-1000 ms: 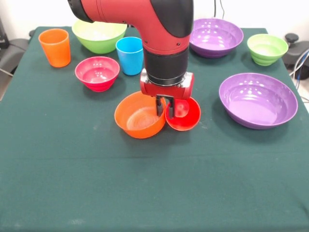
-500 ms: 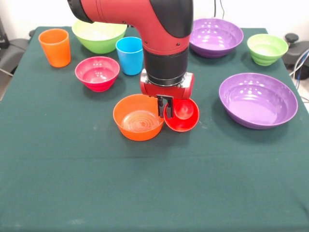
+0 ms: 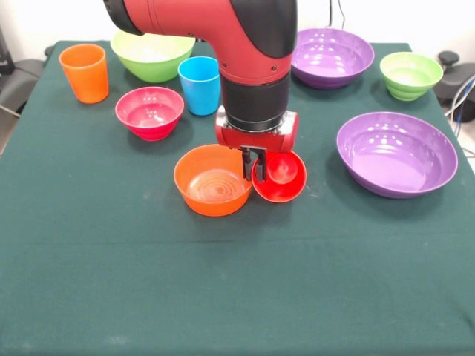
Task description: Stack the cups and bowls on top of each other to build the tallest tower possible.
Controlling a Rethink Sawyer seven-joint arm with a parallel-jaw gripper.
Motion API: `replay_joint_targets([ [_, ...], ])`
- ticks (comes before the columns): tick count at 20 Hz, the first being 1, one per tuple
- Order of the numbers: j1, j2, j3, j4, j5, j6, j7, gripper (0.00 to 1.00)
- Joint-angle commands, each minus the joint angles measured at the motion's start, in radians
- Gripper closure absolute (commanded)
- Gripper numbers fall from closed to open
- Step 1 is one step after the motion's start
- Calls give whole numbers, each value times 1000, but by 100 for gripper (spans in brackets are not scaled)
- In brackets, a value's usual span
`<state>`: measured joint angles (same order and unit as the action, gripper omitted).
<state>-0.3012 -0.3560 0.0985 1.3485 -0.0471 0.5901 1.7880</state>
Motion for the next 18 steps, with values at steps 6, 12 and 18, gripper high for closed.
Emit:
replay_joint_targets([
  [6,-17,-67,132,71,-48,-3,-70,100],
  [12,-12,-195,186,234,7,-9,-7,100],
  [18,-56,-285,263,380,60,-31,13,100],
])
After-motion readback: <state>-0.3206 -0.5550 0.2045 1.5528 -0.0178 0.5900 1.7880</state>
